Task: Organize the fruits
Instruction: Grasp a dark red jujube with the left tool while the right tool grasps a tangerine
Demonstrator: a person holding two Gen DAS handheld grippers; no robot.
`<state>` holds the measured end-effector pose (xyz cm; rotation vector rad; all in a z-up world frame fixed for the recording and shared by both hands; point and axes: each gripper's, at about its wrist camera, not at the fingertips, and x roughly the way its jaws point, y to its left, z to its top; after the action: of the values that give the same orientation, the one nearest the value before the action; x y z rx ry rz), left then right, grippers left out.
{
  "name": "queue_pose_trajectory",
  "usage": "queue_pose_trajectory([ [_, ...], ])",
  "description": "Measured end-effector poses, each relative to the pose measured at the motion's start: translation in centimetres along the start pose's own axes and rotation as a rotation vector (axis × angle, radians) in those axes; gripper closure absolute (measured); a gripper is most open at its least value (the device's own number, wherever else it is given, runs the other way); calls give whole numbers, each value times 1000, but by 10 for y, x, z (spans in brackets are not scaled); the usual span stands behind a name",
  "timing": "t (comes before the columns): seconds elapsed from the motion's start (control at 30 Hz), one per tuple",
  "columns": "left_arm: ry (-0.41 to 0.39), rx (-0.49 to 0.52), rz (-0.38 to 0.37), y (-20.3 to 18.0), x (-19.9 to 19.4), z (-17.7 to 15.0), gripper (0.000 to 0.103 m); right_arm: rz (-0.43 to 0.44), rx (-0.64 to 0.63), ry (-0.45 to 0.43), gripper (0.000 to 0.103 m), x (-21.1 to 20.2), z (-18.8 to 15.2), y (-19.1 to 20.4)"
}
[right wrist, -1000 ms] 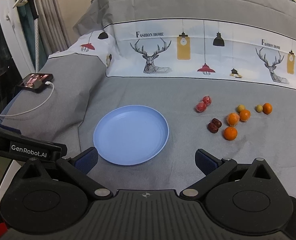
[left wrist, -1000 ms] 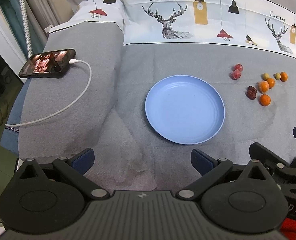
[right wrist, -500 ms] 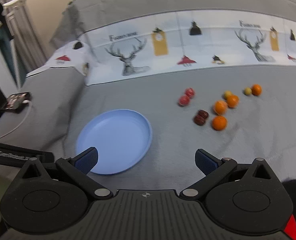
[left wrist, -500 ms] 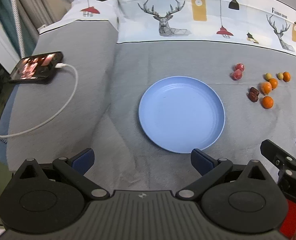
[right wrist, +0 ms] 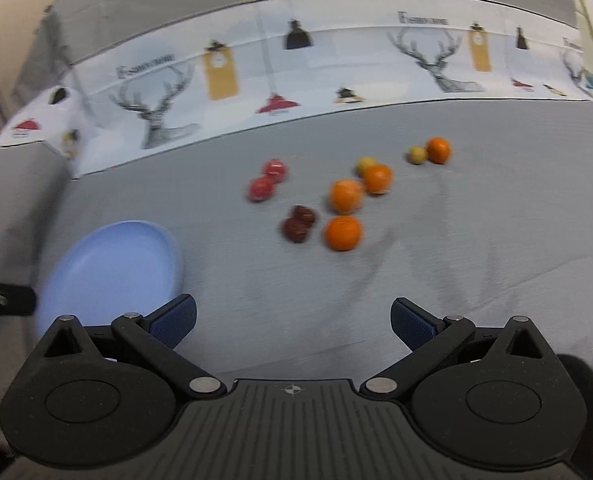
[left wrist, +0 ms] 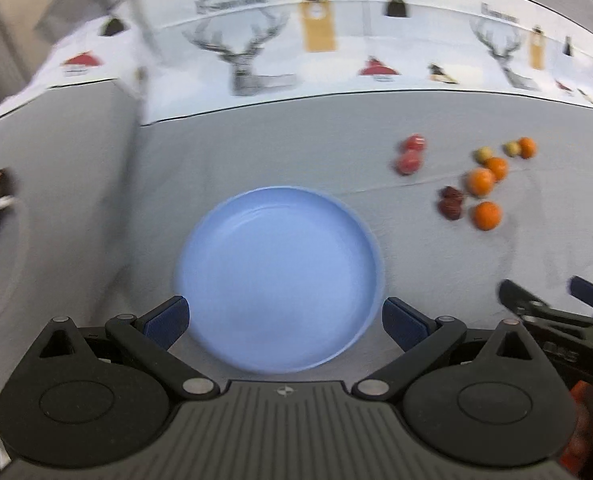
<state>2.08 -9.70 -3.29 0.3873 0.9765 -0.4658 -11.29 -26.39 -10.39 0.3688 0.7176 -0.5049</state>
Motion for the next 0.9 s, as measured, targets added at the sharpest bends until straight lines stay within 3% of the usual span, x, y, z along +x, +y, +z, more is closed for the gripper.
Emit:
queue_pose_trajectory([
  [0.17,52,50,-53,-33,38,24,0,-61,-6,-4,1,40,3,-22],
  [0.4,97,141,-86,-80,99,65,1,-99,-166,-61,1,94,11,-31],
  [0.6,121,161,-138,-103,140,90,1,-61,-243,-76,16,129,24,-36],
  [0.67,139,160,-164,-111,152,93,1,-51,-253,-98,41,134,28,-41],
  [0.73,149,176,-180,-121,161,94,1,-81,-218,-114,49,136,30,-52],
  [0.9,160,262,-213,-150,181,93,1,-138,-109,-110,49,140,34,-82],
])
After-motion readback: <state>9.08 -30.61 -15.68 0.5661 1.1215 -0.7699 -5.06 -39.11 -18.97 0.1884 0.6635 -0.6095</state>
